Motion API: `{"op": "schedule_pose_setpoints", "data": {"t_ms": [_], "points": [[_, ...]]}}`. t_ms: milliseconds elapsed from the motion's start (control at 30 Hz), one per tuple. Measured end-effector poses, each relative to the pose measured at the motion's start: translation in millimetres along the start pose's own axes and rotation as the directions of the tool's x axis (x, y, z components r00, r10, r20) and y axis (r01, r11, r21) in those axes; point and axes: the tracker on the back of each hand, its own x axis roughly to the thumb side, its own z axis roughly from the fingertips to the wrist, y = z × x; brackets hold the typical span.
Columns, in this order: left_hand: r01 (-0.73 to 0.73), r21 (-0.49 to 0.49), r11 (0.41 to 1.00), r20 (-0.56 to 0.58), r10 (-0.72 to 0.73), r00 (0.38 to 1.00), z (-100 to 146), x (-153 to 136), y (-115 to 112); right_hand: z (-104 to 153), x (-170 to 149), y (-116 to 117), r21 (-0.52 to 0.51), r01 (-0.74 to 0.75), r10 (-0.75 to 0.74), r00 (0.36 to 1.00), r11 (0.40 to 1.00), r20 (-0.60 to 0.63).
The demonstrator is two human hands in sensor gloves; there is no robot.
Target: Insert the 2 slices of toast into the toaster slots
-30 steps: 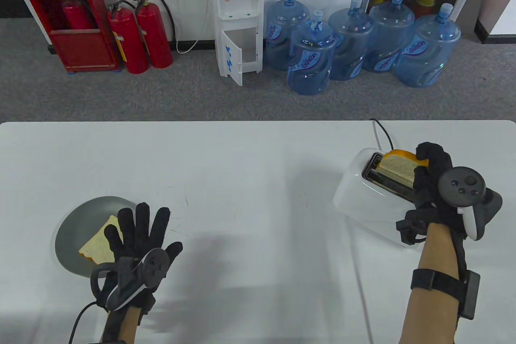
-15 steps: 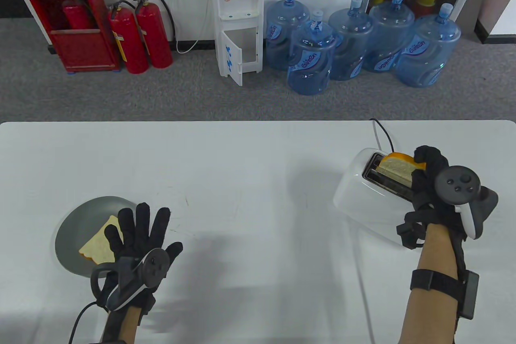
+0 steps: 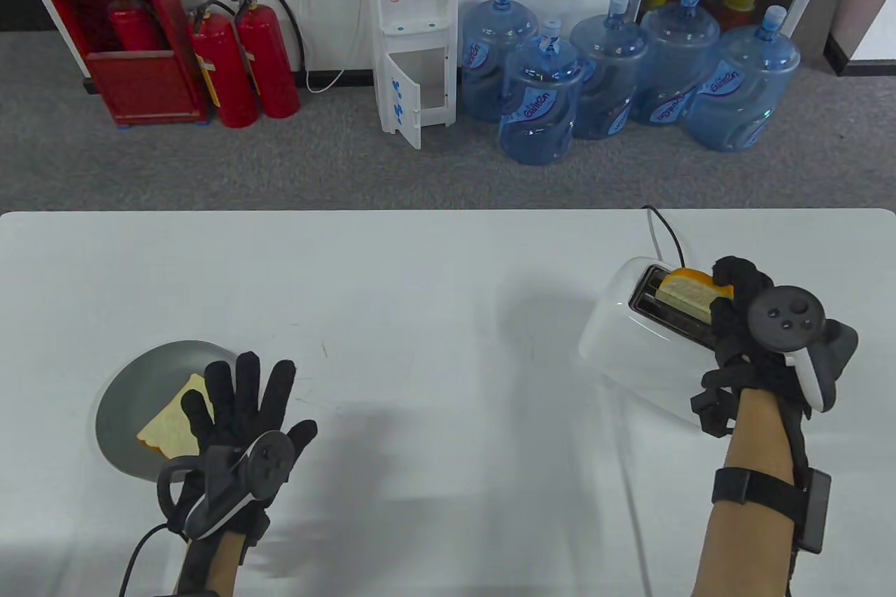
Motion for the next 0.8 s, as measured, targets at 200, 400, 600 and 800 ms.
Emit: {"op": "schedule_pose_setpoints", "data": {"t_ms": [200,400,600,800], "points": [[0.001,0.000,1.000,0.001,-0.001,1.000,-0.1,0.1,-0.2,-0.6,0.3,0.7,0.000,-0.029,0.029,1.000,1.000,-0.001],[0.001,0.001,1.000,0.002,-0.001,1.000,-0.2,0.0,-0.4,0.5,1.1,2.5,-0.014,-0.062,0.062,0.998,0.998,0.004],[0.006,-0.002,1.000,0.000,-0.006,1.000,0.0,0.2,-0.5,1.0,4.7,0.4,-0.021,-0.083,0.083,0.997,0.996,0.000],[-0.002,0.007,1.000,0.004,0.002,1.000,0.3,0.0,0.2,3.4,8.2,-0.6,-0.027,-0.078,0.078,0.997,0.997,0.011]]}}
